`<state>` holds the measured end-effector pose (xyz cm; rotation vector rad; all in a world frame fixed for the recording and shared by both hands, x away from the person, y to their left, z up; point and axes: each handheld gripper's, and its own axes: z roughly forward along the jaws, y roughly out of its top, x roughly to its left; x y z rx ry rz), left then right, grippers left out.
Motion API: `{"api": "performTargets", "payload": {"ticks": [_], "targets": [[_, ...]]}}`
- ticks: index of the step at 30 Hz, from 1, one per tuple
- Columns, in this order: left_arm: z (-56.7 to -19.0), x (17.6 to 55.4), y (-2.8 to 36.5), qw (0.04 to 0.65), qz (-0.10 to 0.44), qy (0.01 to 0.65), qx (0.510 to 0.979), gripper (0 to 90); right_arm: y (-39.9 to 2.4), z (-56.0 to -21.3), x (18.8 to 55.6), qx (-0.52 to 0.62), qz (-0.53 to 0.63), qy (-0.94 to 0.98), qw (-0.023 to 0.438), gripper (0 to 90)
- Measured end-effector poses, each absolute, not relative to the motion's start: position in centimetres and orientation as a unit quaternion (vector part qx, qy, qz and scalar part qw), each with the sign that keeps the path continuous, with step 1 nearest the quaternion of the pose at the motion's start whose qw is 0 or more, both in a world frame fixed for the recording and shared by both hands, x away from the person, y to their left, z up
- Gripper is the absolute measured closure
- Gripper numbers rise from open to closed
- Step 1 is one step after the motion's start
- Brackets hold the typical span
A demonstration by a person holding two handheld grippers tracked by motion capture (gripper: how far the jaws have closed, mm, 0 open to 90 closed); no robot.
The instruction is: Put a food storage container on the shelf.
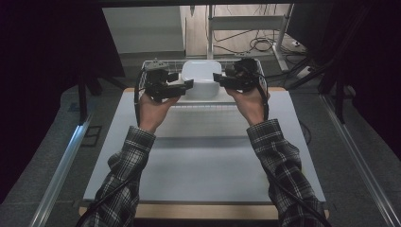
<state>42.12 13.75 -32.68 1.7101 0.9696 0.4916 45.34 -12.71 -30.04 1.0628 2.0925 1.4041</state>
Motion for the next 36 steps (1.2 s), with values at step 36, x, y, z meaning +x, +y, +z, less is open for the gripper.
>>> {"api": "performTargets", "payload": {"ticks": [36], "targets": [[-38.2, 32.4, 15.2, 0.501, 0.195, 0.326, 0.778, 6.1, -15.1, -35.4, 37.3, 0.279, 0.493, 0.809, 0.156, 7.3]]}}
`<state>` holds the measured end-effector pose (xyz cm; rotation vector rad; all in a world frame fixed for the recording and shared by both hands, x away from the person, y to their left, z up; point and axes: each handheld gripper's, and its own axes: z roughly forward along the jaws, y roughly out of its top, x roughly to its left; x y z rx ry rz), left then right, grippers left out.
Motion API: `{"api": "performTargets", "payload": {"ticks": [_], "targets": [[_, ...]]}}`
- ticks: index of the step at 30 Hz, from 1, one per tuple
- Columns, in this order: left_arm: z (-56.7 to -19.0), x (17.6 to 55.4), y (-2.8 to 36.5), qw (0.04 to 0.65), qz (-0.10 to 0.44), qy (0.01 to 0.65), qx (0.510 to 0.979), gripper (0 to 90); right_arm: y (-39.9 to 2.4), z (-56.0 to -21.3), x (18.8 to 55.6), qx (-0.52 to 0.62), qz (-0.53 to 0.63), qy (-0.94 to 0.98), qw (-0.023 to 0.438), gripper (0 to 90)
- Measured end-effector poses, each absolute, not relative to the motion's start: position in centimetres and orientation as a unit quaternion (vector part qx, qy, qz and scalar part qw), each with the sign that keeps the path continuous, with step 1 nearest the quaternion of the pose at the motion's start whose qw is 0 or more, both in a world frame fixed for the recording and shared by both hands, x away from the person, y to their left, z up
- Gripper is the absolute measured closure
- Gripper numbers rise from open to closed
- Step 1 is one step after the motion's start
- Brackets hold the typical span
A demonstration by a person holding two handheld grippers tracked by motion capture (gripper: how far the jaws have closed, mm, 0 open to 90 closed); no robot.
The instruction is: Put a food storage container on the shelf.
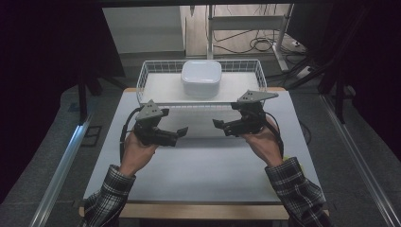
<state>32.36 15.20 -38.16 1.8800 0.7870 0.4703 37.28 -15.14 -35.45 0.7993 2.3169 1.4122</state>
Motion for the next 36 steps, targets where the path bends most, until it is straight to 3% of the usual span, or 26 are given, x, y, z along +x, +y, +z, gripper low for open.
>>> {"api": "performTargets", "payload": {"ticks": [36], "targets": [[-45.9, 25.9, 16.6, 0.486, 0.178, 0.349, 0.781, 4.0, -20.9, -43.0, 30.8, 0.313, 0.462, 0.818, 0.136, 6.3]]}}
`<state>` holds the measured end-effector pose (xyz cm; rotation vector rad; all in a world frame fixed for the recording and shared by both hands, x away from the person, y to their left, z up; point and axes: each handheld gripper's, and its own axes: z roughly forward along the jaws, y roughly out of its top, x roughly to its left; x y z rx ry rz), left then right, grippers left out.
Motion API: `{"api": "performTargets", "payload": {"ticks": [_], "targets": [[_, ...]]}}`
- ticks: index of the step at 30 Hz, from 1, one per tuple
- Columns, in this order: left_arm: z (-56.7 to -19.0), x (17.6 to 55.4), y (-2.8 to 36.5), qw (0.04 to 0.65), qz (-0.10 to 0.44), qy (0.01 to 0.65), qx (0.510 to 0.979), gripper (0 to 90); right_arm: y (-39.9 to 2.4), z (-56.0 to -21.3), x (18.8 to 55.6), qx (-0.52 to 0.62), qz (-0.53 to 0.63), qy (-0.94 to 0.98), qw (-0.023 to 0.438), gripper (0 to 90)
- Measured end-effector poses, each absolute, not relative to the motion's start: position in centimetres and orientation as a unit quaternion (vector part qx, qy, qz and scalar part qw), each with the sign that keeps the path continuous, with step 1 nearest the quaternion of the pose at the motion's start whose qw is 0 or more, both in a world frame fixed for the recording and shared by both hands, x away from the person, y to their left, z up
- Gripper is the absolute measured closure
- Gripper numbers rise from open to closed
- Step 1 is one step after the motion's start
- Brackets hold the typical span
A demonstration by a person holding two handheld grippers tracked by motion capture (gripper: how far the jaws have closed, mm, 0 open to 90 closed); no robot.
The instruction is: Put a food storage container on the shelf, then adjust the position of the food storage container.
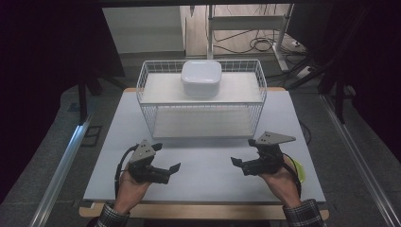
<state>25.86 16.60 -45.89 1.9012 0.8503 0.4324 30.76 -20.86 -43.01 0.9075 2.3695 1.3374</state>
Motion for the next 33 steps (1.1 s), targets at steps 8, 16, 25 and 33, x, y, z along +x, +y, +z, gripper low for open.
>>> {"api": "performTargets", "payload": {"ticks": [8, 16, 25, 33], "targets": [[-48.1, 24.7, 17.1, 0.451, 0.188, 0.356, 0.796, 4.1, -21.1, -44.8, 29.3, 0.321, 0.45, 0.82, 0.149, 4.2], [-50.0, 23.6, 17.6, 0.421, 0.206, 0.363, 0.806, 4.0, -21.3, -46.1, 28.0, 0.321, 0.438, 0.826, 0.152, 4.0], [-51.2, 23.3, 18.2, 0.417, 0.197, 0.37, 0.807, 4.0, -21.5, -47.9, 27.2, 0.329, 0.401, 0.841, 0.155, 3.9], [-51.2, 23.3, 18.2, 0.423, 0.2, 0.371, 0.802, 4.0, -22.5, -47.5, 27.2, 0.355, 0.402, 0.829, 0.159, 0.9]]}}
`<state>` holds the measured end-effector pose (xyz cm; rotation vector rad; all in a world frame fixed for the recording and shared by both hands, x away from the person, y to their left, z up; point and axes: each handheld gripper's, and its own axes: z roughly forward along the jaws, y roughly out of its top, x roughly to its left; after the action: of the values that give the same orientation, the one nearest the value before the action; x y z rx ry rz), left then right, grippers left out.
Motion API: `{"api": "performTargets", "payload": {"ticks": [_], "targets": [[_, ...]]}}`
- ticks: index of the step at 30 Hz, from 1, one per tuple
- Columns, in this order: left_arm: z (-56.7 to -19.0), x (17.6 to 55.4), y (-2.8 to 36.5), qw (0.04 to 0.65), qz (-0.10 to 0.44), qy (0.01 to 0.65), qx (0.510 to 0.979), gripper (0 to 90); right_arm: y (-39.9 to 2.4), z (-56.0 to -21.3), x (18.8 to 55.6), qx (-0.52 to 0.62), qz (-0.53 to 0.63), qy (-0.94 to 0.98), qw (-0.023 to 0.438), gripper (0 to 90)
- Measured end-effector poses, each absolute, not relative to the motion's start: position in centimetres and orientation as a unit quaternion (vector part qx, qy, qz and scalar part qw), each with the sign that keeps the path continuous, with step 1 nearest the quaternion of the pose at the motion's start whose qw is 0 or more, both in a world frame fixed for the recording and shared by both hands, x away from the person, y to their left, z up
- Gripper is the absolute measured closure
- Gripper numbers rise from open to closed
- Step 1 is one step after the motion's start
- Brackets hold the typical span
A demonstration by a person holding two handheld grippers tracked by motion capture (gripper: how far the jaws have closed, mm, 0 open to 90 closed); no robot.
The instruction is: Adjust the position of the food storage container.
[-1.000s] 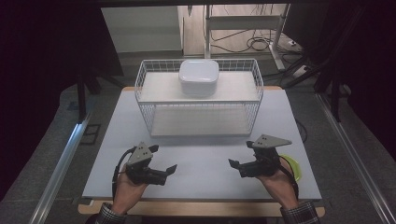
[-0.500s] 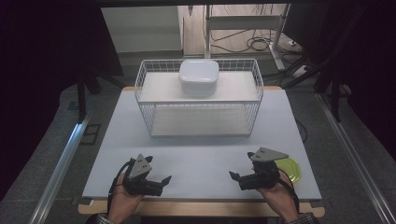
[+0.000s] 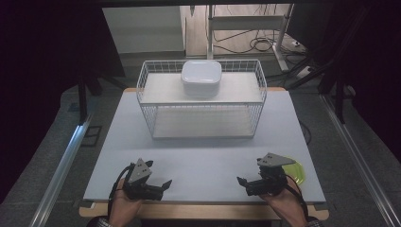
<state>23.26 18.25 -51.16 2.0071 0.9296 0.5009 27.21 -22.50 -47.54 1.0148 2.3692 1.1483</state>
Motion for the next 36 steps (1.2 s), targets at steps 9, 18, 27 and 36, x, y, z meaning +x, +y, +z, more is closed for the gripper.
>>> {"api": "performTargets", "payload": {"ticks": [9, 18, 27, 36], "targets": [[-51.2, 23.2, 18.0, 0.421, 0.201, 0.371, 0.803, 4.0, -25.4, -46.5, 26.8, 0.39, 0.389, 0.815, 0.179, 33.2], [-51.3, 23.3, 17.9, 0.42, 0.199, 0.37, 0.805, 4.3, -28.8, -45.6, 26.2, 0.42, 0.362, 0.806, 0.206, 77.1], [-51.4, 23.3, 17.7, 0.419, 0.197, 0.366, 0.807, 4.4, -32.4, -44.9, 25.6, 0.447, 0.341, 0.79, 0.245, 89.7], [-51.4, 23.3, 17.6, 0.418, 0.196, 0.364, 0.809, 4.6, -36.0, -45.3, 25.7, 0.497, 0.327, 0.758, 0.268, 89.8]]}}
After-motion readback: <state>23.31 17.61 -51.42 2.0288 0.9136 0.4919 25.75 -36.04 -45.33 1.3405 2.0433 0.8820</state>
